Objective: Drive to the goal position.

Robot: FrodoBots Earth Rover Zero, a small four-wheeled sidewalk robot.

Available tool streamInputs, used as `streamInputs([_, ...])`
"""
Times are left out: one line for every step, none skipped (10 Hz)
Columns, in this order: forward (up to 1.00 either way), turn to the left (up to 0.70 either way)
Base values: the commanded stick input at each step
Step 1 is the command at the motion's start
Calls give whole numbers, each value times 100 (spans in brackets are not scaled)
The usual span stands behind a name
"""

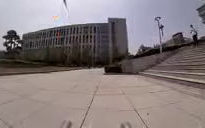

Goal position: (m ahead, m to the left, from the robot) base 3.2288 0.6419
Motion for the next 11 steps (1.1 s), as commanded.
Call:
streamInputs([100,-1])
streamInputs([100,-1])
streamInputs([100,-1])
streamInputs([100,-1])
streamInputs([100,-1])
streamInputs([100,-1])
streamInputs([100,-1])
streamInputs([100,-1])
streamInputs([100,-1])
streamInputs([100,-1])
streamInputs([100,-1])
